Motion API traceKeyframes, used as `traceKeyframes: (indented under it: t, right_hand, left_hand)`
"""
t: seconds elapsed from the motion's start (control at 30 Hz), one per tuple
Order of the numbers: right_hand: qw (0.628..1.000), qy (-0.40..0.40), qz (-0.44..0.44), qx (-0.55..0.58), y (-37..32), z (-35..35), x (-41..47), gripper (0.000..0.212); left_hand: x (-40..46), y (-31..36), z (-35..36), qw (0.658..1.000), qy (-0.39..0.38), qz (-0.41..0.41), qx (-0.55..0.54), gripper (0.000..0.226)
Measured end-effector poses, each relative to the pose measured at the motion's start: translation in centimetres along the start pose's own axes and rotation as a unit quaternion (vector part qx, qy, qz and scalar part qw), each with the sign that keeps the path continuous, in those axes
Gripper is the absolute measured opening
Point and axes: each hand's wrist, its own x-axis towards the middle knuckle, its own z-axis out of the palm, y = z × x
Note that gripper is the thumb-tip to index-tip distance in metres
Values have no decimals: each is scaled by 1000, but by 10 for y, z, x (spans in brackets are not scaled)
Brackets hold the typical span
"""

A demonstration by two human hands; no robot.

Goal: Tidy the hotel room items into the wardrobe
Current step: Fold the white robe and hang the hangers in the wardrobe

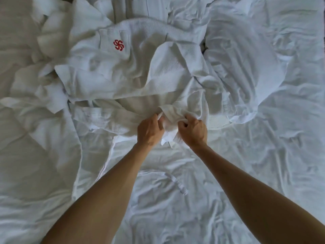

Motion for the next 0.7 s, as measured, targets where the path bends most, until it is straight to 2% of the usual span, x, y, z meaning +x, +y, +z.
traceKeyframes:
  t: [0.17, 0.3, 0.43, 0.7]
  right_hand:
    - [997, -63, 46, 3, 29, -28, -83, 22]
    - [991, -98, 94, 17, 39, -58, -158, 24]
    - [983, -127, 135, 5, 51, -90, -239, 25]
    - [953, -211, 217, -29, 133, -102, -436, 25]
  left_hand:
    - [-91, 9, 4, 996, -84, -19, -18, 37]
    - [-175, 24, -7, 978, -185, -75, -55, 42]
    - [-259, 33, -7, 965, -241, -80, -61, 47]
    - [-445, 16, 67, 926, -363, -100, -42, 55]
